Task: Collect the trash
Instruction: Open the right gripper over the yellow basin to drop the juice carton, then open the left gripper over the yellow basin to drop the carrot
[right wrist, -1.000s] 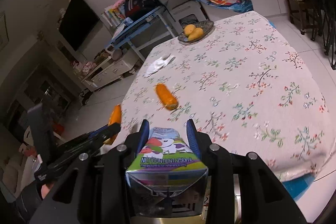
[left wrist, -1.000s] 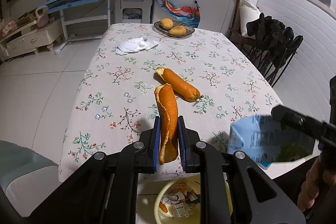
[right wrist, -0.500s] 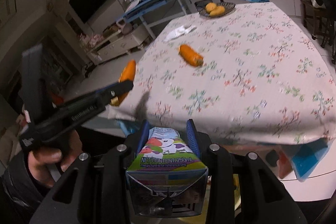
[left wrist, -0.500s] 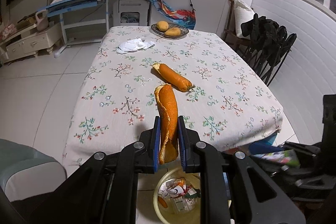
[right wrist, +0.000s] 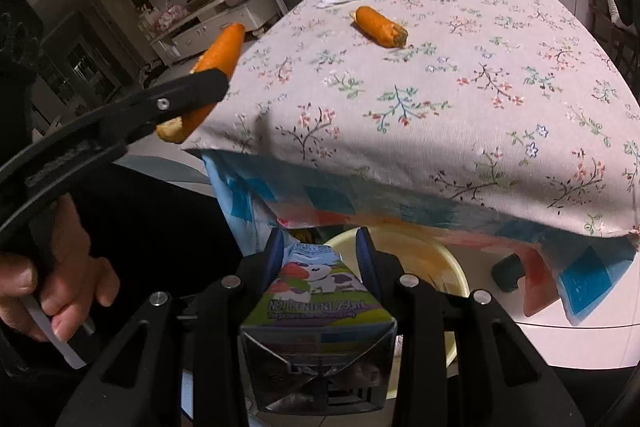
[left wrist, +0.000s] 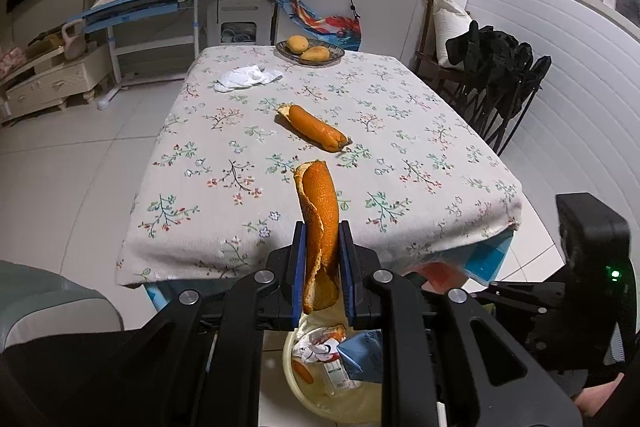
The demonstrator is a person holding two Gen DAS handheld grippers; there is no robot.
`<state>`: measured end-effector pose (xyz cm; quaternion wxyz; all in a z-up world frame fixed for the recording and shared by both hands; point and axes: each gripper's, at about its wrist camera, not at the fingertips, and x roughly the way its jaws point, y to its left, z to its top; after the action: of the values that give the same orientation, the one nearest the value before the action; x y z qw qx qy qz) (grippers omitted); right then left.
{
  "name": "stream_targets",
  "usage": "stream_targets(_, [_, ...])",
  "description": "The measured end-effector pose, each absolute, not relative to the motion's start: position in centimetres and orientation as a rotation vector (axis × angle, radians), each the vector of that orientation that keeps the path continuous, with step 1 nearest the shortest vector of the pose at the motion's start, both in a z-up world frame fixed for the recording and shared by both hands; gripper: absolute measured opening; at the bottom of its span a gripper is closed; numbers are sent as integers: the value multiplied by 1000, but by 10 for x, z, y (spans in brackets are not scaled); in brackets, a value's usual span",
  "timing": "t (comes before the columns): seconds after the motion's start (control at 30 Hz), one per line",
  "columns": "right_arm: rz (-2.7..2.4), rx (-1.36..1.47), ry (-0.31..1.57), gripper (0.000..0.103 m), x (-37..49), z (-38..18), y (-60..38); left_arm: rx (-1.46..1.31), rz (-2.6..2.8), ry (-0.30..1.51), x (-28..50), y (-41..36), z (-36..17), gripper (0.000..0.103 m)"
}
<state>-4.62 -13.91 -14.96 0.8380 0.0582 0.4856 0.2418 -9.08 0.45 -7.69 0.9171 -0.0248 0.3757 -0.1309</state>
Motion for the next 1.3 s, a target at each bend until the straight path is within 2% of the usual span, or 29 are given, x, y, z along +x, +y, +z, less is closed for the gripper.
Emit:
stream_targets(0.17, [493, 134, 1060, 40, -43, -158, -140, -51, -288, 779, -95, 2, -79, 15])
stream_targets(0.23, [489, 146, 1061, 44, -43, -158, -142, -50, -294, 782, -96, 1, -80, 15])
stream_targets(0.37, [460, 169, 1031, 51, -46, -151, -152, -41, -307, 791, -98, -3, -83, 15])
stream_targets(0.63, [412, 240, 963, 57, -49, -139, -171, -1, -358, 825, -105, -15, -93, 15])
stream_targets(0.77, [371, 271, 884, 66, -54, -126, -184, 54, -412, 862, -111, -31, -103, 15])
stream_targets(1.17, [229, 369, 755, 73, -57, -109, -223, 222, -544, 973, -126, -68, -133, 16])
stream_targets(1.27, [220, 374, 748, 74, -56, -108, -226, 251, -556, 983, -128, -73, -137, 22])
stream_targets(1.3, [218, 376, 746, 74, -55, -109, -226, 263, -555, 979, -129, -75, -137, 28])
